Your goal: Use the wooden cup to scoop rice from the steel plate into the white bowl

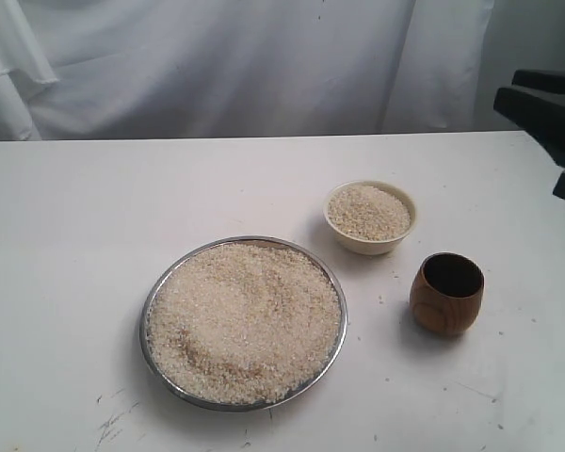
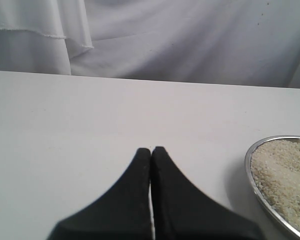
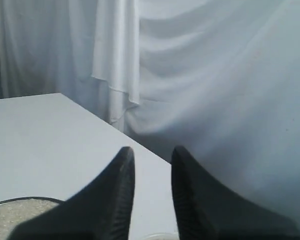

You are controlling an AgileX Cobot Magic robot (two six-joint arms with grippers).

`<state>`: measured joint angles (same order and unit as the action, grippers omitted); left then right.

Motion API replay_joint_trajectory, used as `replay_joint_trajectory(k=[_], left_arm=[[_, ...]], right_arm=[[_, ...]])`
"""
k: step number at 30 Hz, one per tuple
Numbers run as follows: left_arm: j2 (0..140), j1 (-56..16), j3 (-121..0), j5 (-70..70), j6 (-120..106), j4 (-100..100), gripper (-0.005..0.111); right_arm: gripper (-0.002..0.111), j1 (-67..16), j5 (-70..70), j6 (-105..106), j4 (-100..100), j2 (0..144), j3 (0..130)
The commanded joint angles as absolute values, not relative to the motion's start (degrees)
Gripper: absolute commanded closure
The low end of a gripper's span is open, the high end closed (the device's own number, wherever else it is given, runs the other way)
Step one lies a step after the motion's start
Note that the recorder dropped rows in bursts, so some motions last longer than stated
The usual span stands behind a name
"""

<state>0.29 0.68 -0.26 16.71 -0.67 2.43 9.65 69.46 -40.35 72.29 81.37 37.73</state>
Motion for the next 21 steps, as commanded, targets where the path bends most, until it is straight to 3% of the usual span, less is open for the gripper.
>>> replay_joint_trajectory(k=[1,4,15,21], left_arm=[[0.0,0.6,0.0,16.3,-0.5,2.5,0.107],[0.0,0.6,0.0,16.3,-0.5,2.5,0.107],[0.0,0.6,0.0,16.3,-0.5,2.5,0.107],[0.0,0.6,0.0,16.3,-0.5,2.5,0.107]], right_arm=[[0.098,10.0,70.0,-46.2,79.1,73.2,37.8],[0.108,10.0,70.0,-47.1,79.1,70.1,37.8],[0.108,10.0,63.2,-63.5,65.4,67.3,37.8],[0.108,9.3,51.0,-66.2,62.8,67.3,37.8]])
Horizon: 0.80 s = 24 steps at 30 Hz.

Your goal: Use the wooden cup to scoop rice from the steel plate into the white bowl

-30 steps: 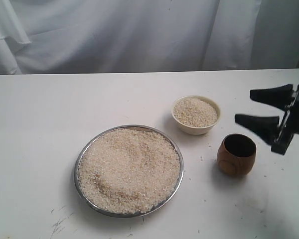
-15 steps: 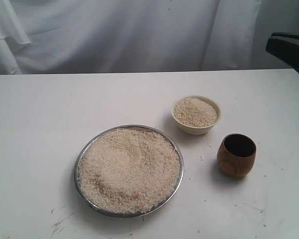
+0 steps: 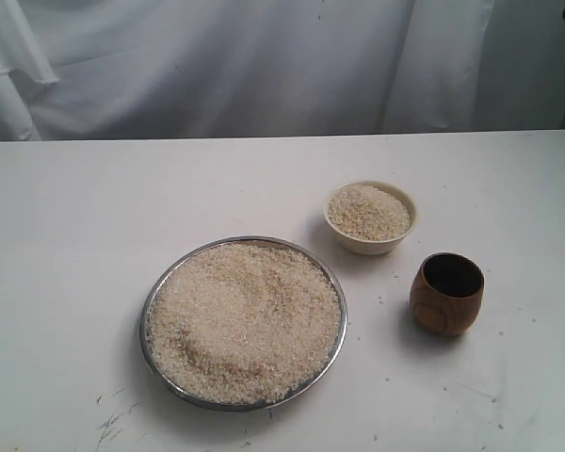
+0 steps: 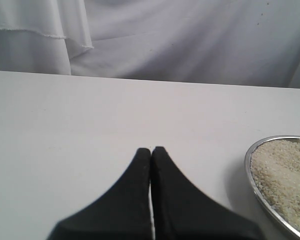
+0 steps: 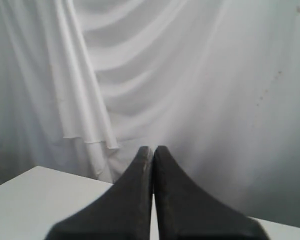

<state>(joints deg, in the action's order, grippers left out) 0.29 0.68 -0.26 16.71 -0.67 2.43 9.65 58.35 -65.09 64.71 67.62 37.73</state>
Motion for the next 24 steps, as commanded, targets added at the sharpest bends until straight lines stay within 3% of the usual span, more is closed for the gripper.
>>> replay_joint_trajectory(k=[1,4,8,10,12,18,24], left_arm=[[0.0,0.6,0.0,16.3,-0.5,2.5,0.107],[0.0,0.6,0.0,16.3,-0.5,2.5,0.107],[0.0,0.6,0.0,16.3,-0.5,2.5,0.107],[0.0,0.6,0.0,16.3,-0.5,2.5,0.107],[0.0,0.6,0.0,16.3,-0.5,2.5,0.107],[0.0,0.6,0.0,16.3,-0.5,2.5,0.107],[0.0,0.6,0.0,16.3,-0.5,2.5,0.107]], right_arm=[[0.108,9.1,49.2,-66.2,62.7,67.2,37.8],[0.108,6.9,42.5,-66.2,62.9,66.6,37.8],[0.108,2.4,22.2,-66.1,62.9,60.4,37.0],[0.108,0.3,8.6,-66.0,62.9,49.8,32.8],[0.108,0.3,4.8,-66.0,62.9,39.6,26.7],[0.108,0.3,3.0,-66.2,62.1,18.6,12.0],[0.108,0.3,5.3,-60.4,51.4,14.8,6.7]])
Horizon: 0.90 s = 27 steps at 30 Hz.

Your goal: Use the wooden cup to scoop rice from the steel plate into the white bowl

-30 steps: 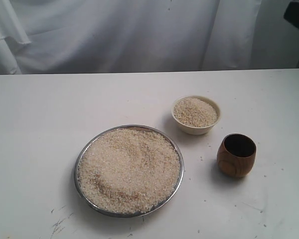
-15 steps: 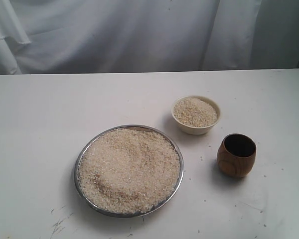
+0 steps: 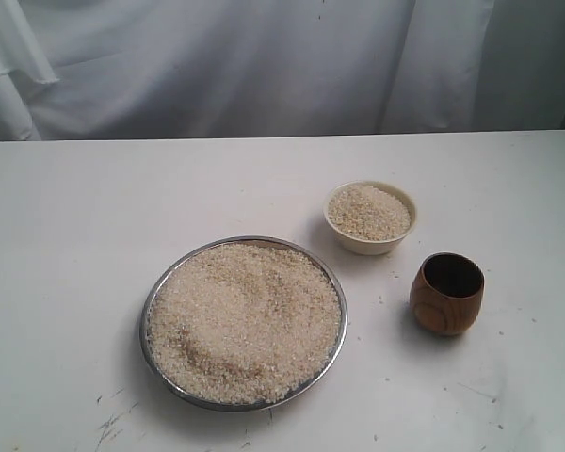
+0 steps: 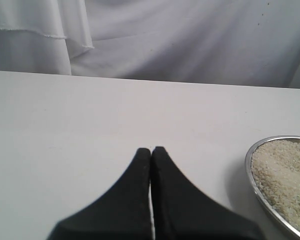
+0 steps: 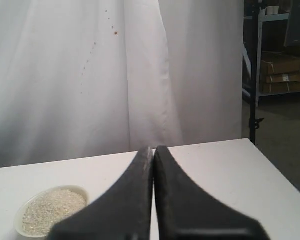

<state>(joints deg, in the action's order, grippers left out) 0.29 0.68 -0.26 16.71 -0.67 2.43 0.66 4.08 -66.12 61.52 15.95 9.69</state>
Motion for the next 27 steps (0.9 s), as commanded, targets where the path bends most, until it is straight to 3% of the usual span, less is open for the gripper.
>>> replay_joint_trajectory(k=[1,3,6,27], left_arm=[[0.0,0.6,0.0,16.3,-0.5,2.5,0.107],[0.0,0.6,0.0,16.3,-0.5,2.5,0.107],[0.0,0.6,0.0,16.3,-0.5,2.5,0.107],[0.0,0.6,0.0,16.3,-0.5,2.5,0.107]], right_arm=[[0.108,0.3,5.4,-52.3,42.8,14.8,5.8],[0.108,-1.1,4.9,-21.3,14.2,13.4,3.4],[0.108,-2.2,0.8,-1.3,-1.7,11.1,2.9],[0.108,-2.8,-17.5,-2.5,0.0,1.6,0.0]])
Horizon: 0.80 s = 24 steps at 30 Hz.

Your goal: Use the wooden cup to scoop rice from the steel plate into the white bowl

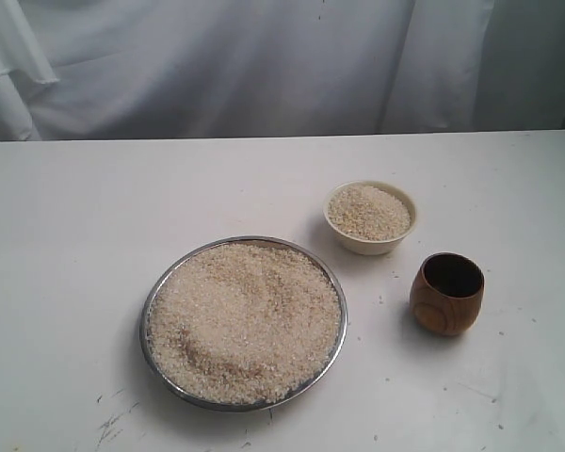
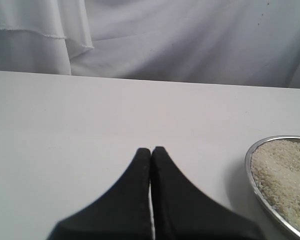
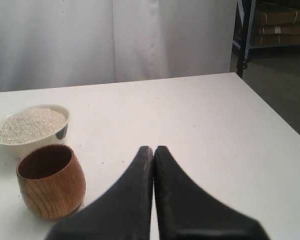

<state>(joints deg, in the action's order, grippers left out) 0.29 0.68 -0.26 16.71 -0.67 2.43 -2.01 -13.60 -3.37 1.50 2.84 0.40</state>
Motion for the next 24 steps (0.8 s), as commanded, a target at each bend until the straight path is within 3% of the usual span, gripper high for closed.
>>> replay_joint_trajectory(k=[1,10,24], left_arm=[[0.0,0.6,0.0,16.3,-0.5,2.5,0.107],[0.0,0.6,0.0,16.3,-0.5,2.5,0.107],[0.0,0.6,0.0,16.3,-0.5,2.5,0.107]], right_arm=[[0.108,-3.1,-18.1,-2.4,0.0,1.5,0.0],[0.108,-7.7,-18.4,-0.6,-1.6,0.7,0.0],[0.108,-7.8,-18.5,-0.6,-2.0,0.7,0.0]])
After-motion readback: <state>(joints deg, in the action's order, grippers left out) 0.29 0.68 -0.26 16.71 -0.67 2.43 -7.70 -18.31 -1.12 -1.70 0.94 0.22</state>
